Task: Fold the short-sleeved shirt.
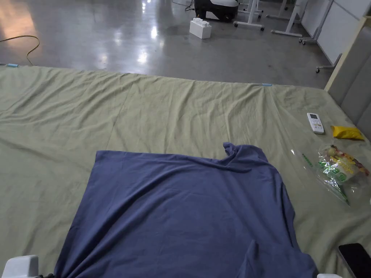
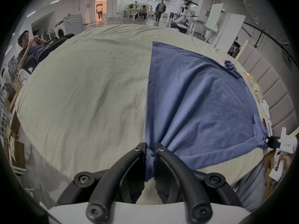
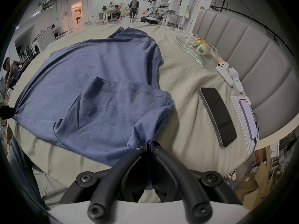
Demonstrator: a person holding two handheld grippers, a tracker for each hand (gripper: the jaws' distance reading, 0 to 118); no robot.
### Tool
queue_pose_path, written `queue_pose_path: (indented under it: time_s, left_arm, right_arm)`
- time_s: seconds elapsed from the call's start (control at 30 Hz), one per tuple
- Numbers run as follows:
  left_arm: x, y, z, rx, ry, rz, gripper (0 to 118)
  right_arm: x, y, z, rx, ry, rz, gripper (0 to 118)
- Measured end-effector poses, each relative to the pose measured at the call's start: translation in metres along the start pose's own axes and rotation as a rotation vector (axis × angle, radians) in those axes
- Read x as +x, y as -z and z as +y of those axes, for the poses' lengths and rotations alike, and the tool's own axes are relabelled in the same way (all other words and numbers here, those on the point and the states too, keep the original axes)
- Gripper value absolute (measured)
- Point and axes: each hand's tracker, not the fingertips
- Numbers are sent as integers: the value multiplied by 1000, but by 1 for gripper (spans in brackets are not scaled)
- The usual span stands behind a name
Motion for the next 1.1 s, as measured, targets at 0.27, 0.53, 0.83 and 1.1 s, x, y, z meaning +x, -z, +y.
queue_pose_path:
  time_s: [0.27, 0.53, 0.83, 1.1]
  left_arm:
    - [-2, -11, 31, 112, -14, -40, 10]
    - [11, 1, 101, 197, 37, -41, 10]
    - [21, 52, 172, 193, 28, 5, 10]
    - [20, 118, 196, 116, 17, 48, 10]
  right_arm:
    - [4, -17, 35, 82, -21, -10, 4]
    - [10, -10, 107, 163, -10, 6, 4]
    - [15, 52, 187, 149, 61, 25, 4]
    - [6, 116, 218, 80, 67, 41, 4]
